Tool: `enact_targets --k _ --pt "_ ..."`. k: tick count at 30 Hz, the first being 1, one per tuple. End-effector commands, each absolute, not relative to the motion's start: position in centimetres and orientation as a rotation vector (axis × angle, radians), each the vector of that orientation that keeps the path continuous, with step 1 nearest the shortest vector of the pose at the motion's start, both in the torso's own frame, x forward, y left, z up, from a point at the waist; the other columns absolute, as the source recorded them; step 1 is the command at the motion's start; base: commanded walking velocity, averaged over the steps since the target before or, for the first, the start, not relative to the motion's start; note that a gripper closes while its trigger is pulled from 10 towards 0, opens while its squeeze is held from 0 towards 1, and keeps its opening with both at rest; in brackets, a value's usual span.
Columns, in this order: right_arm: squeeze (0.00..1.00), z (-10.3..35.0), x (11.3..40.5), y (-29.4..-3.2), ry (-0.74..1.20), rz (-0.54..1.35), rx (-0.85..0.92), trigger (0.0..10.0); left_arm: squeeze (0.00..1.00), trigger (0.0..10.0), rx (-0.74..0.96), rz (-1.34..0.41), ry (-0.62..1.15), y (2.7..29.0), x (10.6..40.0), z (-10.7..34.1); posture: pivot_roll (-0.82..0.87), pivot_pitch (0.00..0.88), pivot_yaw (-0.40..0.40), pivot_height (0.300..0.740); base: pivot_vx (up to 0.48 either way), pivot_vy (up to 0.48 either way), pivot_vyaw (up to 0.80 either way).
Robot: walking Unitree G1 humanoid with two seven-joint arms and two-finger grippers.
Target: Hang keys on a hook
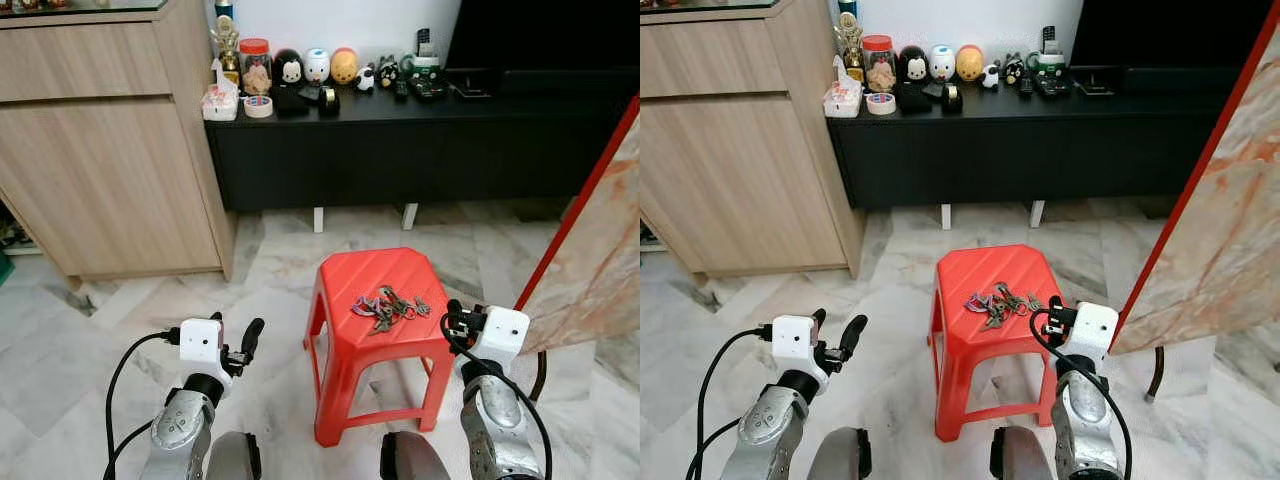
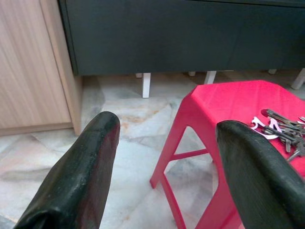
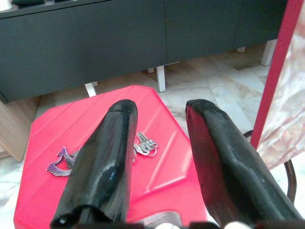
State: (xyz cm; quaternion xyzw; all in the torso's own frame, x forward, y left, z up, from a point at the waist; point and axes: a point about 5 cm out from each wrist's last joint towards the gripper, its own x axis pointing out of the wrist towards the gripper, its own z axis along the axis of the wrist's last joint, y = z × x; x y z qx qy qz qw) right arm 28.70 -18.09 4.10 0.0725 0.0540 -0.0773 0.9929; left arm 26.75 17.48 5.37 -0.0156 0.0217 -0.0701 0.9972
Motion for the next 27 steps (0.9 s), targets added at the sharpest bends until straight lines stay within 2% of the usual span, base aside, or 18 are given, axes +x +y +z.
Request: enact_targets --k 1,5,24,27 --pt "0.0 4.07 28.9 -18.09 0.128 -0.162 0.159 10.0 0.0 10.0 -0.031 -0.159 0.053 17.09 26.73 5.16 0.0 0.0 -0.018 0.582 0.0 0.0 0.0" --pt "0.0 3.93 28.88 -17.92 0.136 -0.151 0.152 10.0 0.0 10.0 -0.033 -0.16 0.054 17.08 26.66 5.09 0.0 0.0 -0.017 0.562 0.0 0.0 0.0" --pt "0.0 3.69 28.58 -17.42 0.124 -0.1 0.164 10.0 0.0 10.0 -0.031 -0.177 0.061 16.73 26.57 4.97 0.0 0.0 -0.025 0.562 0.0 0.0 0.0" --pt "0.0 3.34 28.44 -17.44 0.143 -0.114 0.202 10.0 0.0 10.0 -0.023 -0.181 0.062 16.75 26.62 4.98 0.0 0.0 -0.025 0.562 0.08 0.0 0.8"
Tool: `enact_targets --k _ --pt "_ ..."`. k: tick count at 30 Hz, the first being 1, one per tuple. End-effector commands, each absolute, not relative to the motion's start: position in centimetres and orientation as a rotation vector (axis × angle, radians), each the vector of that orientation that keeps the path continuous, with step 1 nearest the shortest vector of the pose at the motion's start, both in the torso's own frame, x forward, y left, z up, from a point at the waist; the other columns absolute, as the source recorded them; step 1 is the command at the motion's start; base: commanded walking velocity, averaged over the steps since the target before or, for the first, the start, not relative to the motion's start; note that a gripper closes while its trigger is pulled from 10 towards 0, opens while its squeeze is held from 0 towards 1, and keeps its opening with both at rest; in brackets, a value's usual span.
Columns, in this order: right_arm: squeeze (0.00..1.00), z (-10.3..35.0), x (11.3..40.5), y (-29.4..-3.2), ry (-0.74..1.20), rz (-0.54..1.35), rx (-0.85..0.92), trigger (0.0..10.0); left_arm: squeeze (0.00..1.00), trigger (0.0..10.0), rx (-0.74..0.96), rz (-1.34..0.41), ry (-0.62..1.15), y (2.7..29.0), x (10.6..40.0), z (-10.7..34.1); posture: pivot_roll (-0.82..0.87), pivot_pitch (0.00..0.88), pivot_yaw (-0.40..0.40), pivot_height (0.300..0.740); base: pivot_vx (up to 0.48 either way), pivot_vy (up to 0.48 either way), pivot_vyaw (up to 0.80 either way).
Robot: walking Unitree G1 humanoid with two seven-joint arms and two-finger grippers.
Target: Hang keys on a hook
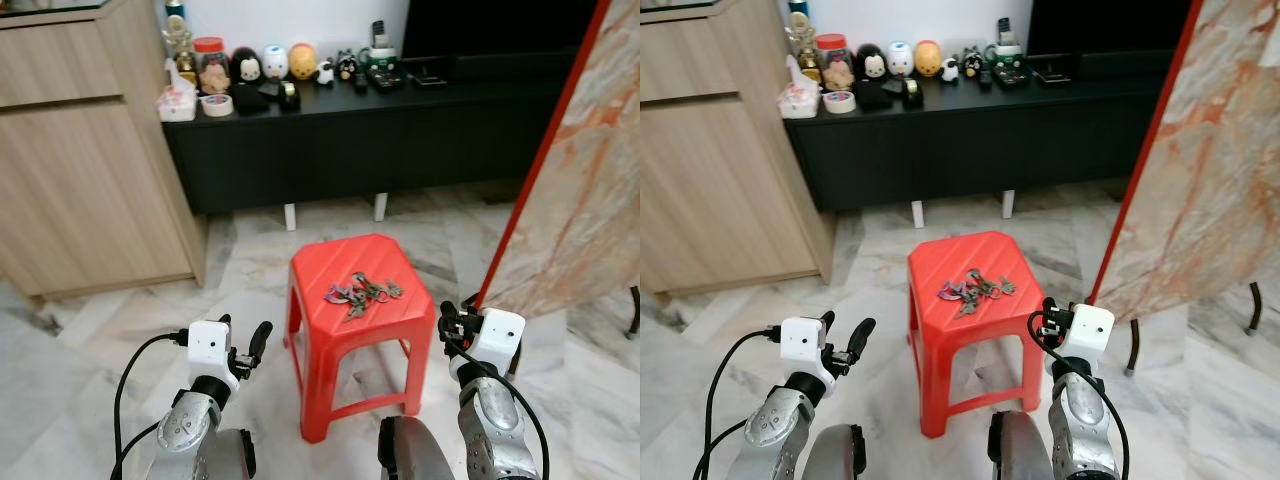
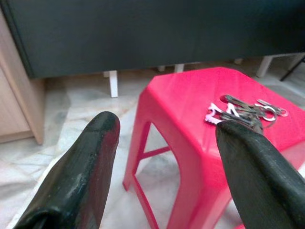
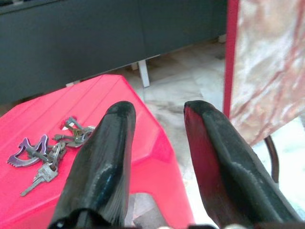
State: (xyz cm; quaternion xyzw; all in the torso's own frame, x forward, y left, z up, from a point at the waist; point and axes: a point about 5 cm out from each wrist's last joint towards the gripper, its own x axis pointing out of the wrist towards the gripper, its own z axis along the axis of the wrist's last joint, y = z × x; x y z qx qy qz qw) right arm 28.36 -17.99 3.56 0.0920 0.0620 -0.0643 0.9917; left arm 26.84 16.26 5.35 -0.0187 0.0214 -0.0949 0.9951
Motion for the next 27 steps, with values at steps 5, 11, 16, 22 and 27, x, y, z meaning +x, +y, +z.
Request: enact_targets --k 5,11,16,22,27 --pt "0.0 3.22 28.44 -17.45 0.149 -0.115 0.22 10.0 0.0 10.0 -0.023 -0.181 0.058 16.69 26.78 5.08 0.01 0.0 -0.028 0.562 0.244 0.0 0.16" --pt "0.0 3.17 28.49 -17.27 0.154 -0.096 0.208 10.0 0.0 10.0 -0.024 -0.184 0.054 16.55 26.9 5.17 0.01 0.003 -0.03 0.562 0.247 0.0 0.09" --pt "0.0 2.92 28.44 -17.33 0.169 -0.111 0.228 10.0 0.0 10.0 -0.024 -0.188 0.057 16.37 26.84 5.05 0.01 0.005 -0.03 0.562 0.249 0.0 0.8" --pt "0.0 2.98 28.46 -17.29 0.165 -0.099 0.226 10.0 0.0 10.0 -0.023 -0.179 0.054 16.49 26.95 5.11 0.01 0.013 -0.033 0.562 0.264 0.0 0.0" --pt "0.0 2.92 28.44 -17.3 0.168 -0.103 0.23 10.0 0.0 10.0 -0.024 -0.178 0.055 16.4 26.98 5.07 0.01 0.016 -0.035 0.562 0.208 0.0 0.0"
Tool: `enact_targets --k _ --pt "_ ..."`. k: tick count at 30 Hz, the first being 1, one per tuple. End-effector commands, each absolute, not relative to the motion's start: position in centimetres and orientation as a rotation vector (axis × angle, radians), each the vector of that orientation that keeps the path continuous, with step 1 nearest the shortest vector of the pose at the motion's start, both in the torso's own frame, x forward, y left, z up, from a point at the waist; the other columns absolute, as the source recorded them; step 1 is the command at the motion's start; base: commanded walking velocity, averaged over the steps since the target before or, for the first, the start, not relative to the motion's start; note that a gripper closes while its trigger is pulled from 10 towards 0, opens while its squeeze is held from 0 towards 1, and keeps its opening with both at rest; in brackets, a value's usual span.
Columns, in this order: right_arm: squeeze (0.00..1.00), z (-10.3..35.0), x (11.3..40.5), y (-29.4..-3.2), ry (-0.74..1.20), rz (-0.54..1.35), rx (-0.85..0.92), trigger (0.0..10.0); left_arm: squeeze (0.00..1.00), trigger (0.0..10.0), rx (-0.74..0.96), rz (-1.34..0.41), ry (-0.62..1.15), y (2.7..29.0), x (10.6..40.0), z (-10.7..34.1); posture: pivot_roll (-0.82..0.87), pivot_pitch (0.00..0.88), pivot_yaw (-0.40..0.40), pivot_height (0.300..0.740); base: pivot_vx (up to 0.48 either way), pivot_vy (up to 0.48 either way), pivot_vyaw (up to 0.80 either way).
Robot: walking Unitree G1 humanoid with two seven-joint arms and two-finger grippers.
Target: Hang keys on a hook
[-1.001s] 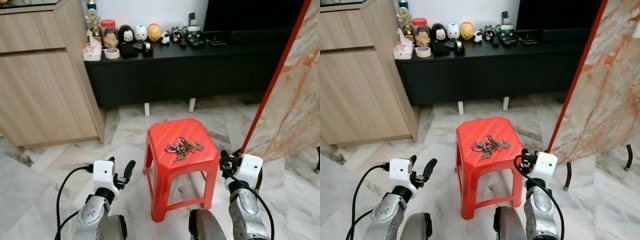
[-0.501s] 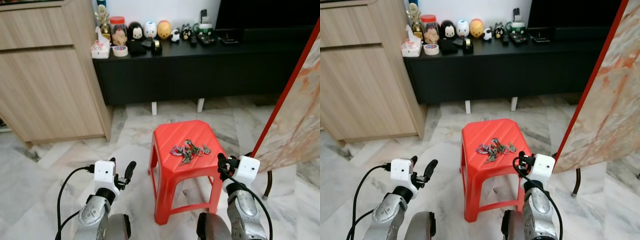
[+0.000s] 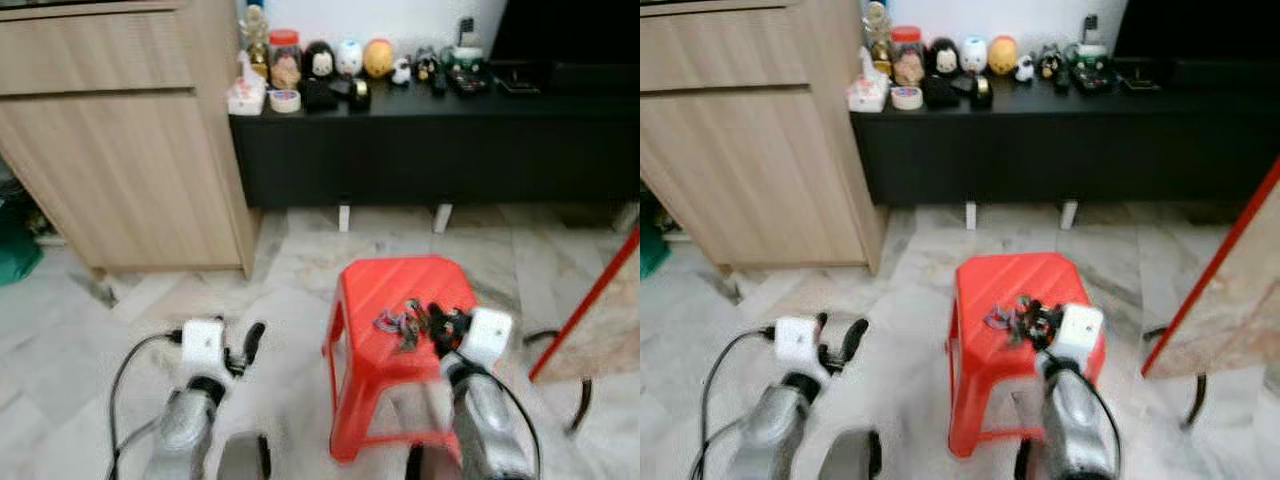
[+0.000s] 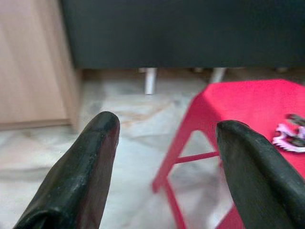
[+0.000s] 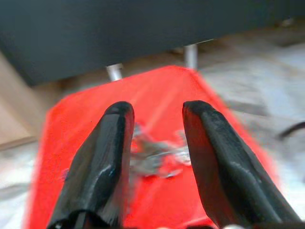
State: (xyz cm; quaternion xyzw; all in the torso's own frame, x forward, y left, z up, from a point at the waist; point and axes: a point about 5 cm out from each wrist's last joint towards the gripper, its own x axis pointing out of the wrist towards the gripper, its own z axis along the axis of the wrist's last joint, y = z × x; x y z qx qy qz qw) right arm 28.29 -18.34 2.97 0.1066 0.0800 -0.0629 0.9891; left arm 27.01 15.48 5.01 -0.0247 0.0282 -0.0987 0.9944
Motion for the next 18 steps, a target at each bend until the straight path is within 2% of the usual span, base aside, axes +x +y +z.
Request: enact_targets --k 1,5,18 --pt "0.0 2.88 28.41 -17.3 0.17 -0.103 0.231 10.0 0.0 10.0 -0.025 -0.178 0.055 16.38 26.96 5.03 0.01 0.016 -0.035 0.562 0.0 0.0 0.0" --pt "0.0 2.65 28.29 -17.3 0.182 -0.104 0.236 10.0 0.0 10.0 -0.027 -0.178 0.058 16.27 26.9 4.94 0.0 0.018 -0.036 0.562 0.124 0.0 0.0" --pt "0.0 2.41 28.13 -17.21 0.189 -0.093 0.224 10.0 0.0 10.0 -0.032 -0.178 0.057 16.25 26.88 4.91 0.01 0.027 -0.038 0.562 0.311 0.0 0.0"
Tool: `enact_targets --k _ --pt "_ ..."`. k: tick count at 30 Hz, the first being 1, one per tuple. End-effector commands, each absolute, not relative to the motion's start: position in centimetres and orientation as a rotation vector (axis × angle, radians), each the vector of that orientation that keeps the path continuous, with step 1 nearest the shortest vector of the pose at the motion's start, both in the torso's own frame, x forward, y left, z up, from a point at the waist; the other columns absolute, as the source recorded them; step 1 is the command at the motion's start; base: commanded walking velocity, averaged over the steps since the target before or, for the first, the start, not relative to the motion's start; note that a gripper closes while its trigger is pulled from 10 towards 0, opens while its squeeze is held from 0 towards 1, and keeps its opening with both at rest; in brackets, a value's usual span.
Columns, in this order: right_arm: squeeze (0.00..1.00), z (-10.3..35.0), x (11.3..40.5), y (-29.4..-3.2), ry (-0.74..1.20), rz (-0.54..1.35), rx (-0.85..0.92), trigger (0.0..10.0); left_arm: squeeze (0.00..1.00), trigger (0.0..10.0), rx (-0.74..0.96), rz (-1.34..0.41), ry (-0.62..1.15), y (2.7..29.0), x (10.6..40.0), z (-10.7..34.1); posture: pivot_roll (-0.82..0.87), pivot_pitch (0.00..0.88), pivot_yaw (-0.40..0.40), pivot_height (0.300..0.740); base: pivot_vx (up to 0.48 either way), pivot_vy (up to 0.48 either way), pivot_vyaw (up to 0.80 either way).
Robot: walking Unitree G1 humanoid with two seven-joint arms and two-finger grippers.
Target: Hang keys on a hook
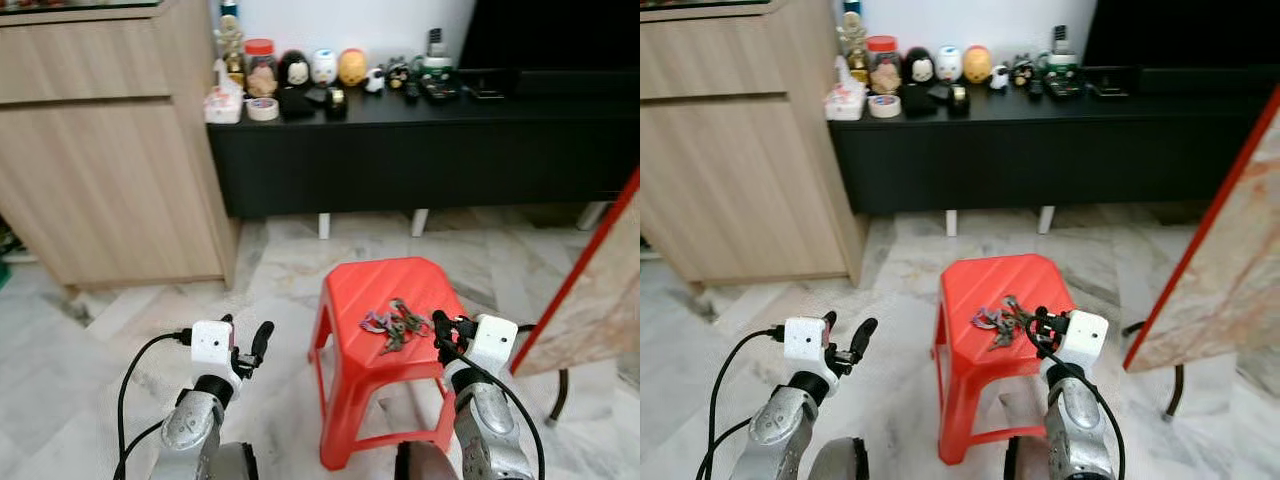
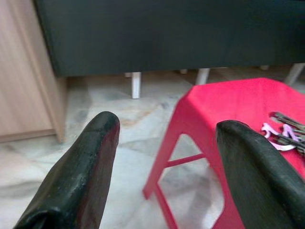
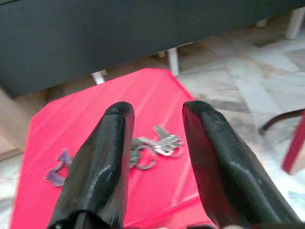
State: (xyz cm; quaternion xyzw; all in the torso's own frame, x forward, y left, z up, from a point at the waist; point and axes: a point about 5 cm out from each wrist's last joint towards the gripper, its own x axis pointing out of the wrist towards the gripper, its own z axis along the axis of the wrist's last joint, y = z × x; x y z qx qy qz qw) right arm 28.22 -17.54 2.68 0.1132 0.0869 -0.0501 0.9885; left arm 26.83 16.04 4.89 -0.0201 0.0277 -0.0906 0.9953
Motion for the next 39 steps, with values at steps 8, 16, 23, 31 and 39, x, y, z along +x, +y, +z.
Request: enact_targets --k 8,16,23,31,39 --pt "0.0 2.36 28.18 -17.04 0.191 -0.09 0.228 10.0 0.0 10.0 -0.032 -0.175 0.06 16.35 26.75 4.81 0.01 0.031 -0.037 0.562 0.362 0.0 0.0" --pt "0.0 2.38 28.25 -16.85 0.19 -0.084 0.23 10.0 0.0 10.0 -0.032 -0.179 0.058 16.32 26.72 4.8 0.01 0.033 -0.036 0.562 0.362 0.0 0.0" --pt "0.0 2.2 28.1 -16.87 0.194 -0.08 0.218 10.0 0.0 10.0 -0.031 -0.184 0.057 16.26 26.68 4.8 0.01 0.034 -0.036 0.562 0.377 0.0 0.0" --pt "0.0 2.23 28.09 -16.88 0.191 -0.076 0.209 10.0 0.0 10.0 -0.031 -0.183 0.056 16.32 26.67 4.82 0.01 0.034 -0.035 0.562 0.393 0.0 0.0" --pt "0.0 1.73 27.86 -16.67 0.225 -0.051 0.224 10.0 0.0 10.0 -0.025 -0.191 0.058 16.18 26.55 4.66 0.01 0.032 -0.034 0.562 0.135 0.0 0.0"
